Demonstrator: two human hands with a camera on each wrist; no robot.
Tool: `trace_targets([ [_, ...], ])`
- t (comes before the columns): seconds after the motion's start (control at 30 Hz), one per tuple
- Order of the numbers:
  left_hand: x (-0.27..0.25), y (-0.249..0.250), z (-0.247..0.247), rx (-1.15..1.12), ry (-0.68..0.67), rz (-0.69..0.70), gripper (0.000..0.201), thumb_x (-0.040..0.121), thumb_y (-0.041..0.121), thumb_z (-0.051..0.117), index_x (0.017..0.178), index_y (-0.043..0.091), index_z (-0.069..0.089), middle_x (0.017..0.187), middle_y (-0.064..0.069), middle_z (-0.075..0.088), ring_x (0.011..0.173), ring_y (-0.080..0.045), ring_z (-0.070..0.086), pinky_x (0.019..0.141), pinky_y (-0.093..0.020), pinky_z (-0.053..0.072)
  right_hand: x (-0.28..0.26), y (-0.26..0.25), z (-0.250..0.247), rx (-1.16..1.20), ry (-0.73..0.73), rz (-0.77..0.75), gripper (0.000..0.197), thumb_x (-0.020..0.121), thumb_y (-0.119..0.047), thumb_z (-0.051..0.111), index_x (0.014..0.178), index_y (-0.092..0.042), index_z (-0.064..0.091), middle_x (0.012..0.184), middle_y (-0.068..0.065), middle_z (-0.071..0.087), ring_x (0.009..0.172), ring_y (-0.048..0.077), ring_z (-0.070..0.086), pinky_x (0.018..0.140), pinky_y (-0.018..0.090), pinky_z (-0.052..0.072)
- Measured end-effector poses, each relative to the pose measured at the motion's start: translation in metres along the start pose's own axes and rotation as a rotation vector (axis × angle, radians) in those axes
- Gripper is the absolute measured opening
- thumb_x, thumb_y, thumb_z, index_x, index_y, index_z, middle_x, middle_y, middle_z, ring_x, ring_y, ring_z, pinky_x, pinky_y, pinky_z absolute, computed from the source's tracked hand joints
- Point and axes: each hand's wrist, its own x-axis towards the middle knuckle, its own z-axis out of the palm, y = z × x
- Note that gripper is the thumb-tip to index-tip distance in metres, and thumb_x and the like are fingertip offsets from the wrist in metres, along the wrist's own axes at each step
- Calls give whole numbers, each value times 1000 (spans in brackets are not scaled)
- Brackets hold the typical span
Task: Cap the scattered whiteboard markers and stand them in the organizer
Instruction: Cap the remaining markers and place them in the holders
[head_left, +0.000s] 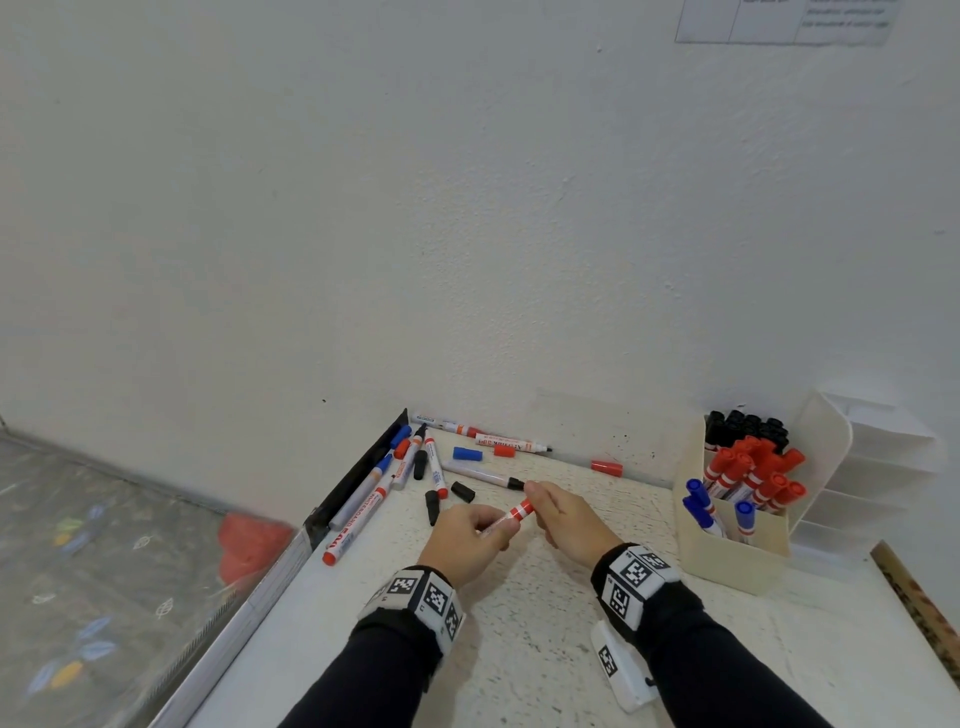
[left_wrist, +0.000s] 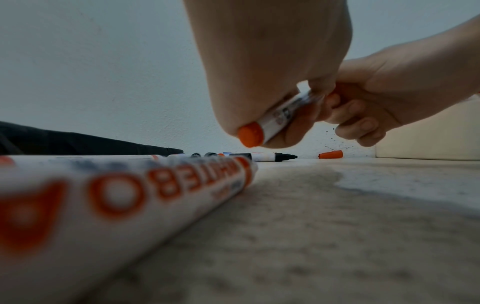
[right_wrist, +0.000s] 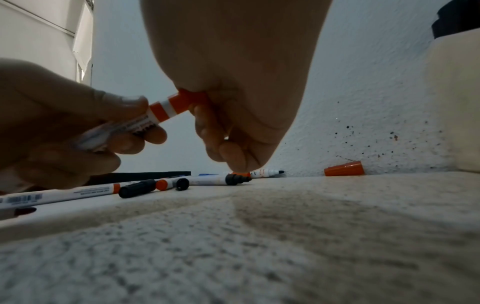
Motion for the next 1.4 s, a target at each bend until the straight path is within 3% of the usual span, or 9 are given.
trace_targets([
  [0.1, 0, -1, -2, 51, 91, -5, 26, 88, 20, 58, 113, 18, 64, 93, 12, 60, 81, 2, 52, 73, -9, 40, -1, 2, -3, 49, 100, 23, 33, 97, -41, 35, 77, -20, 51, 62, -3, 41, 52, 10, 35, 54, 24, 32],
  [0.17, 1, -5, -5, 217, 216, -43, 29, 87, 21, 54, 116, 25, 59, 110, 11, 56, 100, -5, 50, 91, -25, 41, -3, 5, -6, 91, 205, 68, 33, 98, -39, 34, 78, -20, 51, 60, -4, 38, 50, 9, 32, 48, 20, 30],
  [0.23, 1, -8, -9, 348, 322, -143, 25, 86, 27, 49, 110, 27, 54, 113, 7, 54, 101, -10, 48, 91, -32, 41, -5, 10, -12, 107, 312, 116, 33, 98, -38, 32, 80, -18, 50, 60, -4, 36, 50, 9, 31, 47, 20, 29],
  [0.47, 3, -15, -8, 562, -43, -443, 44, 83, 48, 47, 114, 18, 48, 109, -1, 56, 100, -17, 55, 90, -33, 47, -11, 23, -27, 71, 471, 145, 35, 98, -38, 31, 94, -13, 54, 61, 0, 41, 52, 11, 37, 49, 23, 31],
  [0.8, -3, -3, -28, 441, 75, -408, 18, 89, 34, 48, 101, 21, 53, 94, 3, 60, 88, -12, 57, 81, -25, 47, -15, 29, -25, -42, 459, 133, 32, 98, -39, 30, 78, -19, 45, 60, 0, 43, 52, 13, 39, 49, 26, 32],
  [0.97, -24, -5, -49, 578, -141, -487, 52, 85, 57, 49, 119, 19, 51, 114, 0, 59, 93, -11, 51, 85, -24, 43, -20, 28, -20, -72, 478, 155, 35, 98, -40, 30, 85, -13, 49, 60, 1, 43, 52, 14, 39, 50, 27, 33],
  [1.07, -43, -6, -48, 660, -316, -503, 65, 69, 67, 63, 114, 21, 51, 104, 3, 54, 96, -13, 52, 89, -27, 45, -26, 23, -19, -75, 483, 148, 35, 98, -39, 31, 86, -12, 49, 61, 2, 44, 52, 15, 39, 50, 27, 34],
  [1.17, -54, -7, -44, 729, -386, -460, 47, 71, 51, 71, 102, 23, 51, 103, 2, 54, 93, -14, 51, 86, -26, 44, -34, 16, -21, -92, 499, 142, 33, 98, -39, 31, 86, -14, 49, 61, 1, 45, 52, 15, 41, 50, 28, 35],
  [1.4, -48, 6, -30, 726, -235, -408, 33, 93, 35, 48, 118, 15, 53, 117, -2, 59, 95, -14, 53, 91, -24, 45, -61, -8, -63, -91, 646, -9, 29, 97, -28, 41, 105, -5, 55, 76, 2, 54, 58, 13, 46, 50, 22, 33],
])
